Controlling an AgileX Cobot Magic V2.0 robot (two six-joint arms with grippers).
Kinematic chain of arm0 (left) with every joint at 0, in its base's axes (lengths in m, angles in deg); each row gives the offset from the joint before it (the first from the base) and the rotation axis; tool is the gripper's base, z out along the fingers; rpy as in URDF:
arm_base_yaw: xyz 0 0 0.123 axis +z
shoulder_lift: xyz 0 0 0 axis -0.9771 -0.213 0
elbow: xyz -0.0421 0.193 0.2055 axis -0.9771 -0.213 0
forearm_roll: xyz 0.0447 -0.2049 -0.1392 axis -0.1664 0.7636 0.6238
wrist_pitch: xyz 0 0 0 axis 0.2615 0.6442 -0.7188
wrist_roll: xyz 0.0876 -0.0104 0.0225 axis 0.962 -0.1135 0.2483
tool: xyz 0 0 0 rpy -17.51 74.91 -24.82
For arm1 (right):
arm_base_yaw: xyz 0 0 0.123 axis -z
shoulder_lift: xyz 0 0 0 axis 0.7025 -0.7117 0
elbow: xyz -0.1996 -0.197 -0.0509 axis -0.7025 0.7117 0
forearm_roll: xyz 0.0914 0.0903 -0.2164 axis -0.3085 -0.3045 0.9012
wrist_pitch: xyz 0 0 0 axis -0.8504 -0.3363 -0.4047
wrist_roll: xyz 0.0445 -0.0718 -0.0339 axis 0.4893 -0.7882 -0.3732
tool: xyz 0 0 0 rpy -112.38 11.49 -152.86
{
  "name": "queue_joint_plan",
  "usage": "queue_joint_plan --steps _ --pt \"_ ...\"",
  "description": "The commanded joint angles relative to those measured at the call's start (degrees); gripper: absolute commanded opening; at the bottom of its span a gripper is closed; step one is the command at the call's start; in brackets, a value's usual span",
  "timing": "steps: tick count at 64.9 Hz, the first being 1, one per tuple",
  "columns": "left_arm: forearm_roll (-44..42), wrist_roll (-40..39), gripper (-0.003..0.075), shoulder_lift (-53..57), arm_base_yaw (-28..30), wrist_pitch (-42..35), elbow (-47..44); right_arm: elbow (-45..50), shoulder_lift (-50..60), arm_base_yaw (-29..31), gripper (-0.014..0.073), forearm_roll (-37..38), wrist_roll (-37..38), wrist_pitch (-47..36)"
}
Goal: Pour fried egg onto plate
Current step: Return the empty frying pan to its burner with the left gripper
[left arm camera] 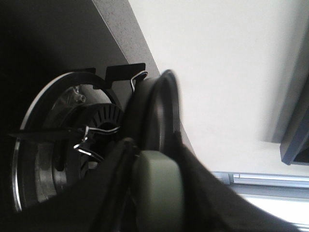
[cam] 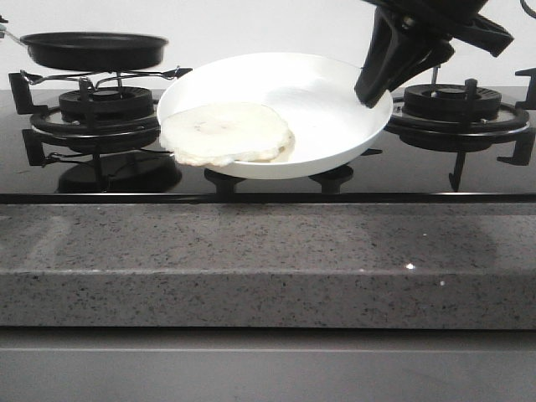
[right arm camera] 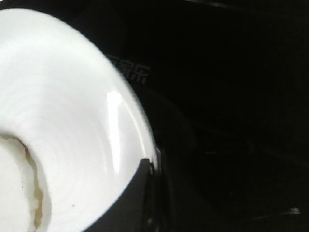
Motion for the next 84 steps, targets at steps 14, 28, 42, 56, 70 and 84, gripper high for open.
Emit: queue_joint_plan --steps 14,28,42,56,70,84 --pt "3.38 -0.61 0.0497 2.70 0.15 4.03 1.97 -1.74 2.65 0.03 -0.0068 -1.98 -0.26 -2.43" --pt "-3.02 -0.61 0.0497 2.70 2.56 4.04 1.97 -1.74 2.65 0.03 -0.0068 -1.98 -0.26 -2.43" --pt "-3.58 -0.05 0.0496 4.13 8.82 9.10 1.97 -1.74 2.65 0.03 -0.0068 -1.98 -0.26 -2.43" --pt "-5.11 1.03 0.0496 11.23 12.25 10.03 1.97 -1.74 2.65 0.03 -0.0068 -1.98 -0.26 -2.43" --pt "-25.64 -0.88 0.0495 24.25 6.33 2.59 1.97 -1.74 2.65 0.03 -0.0068 -1.98 -0.26 -2.43" --pt "-53.71 -12.03 0.0495 39.24 -6.99 -3.94 0.04 -1.74 2.65 0.03 -0.0068 -1.98 -0.26 -2.43"
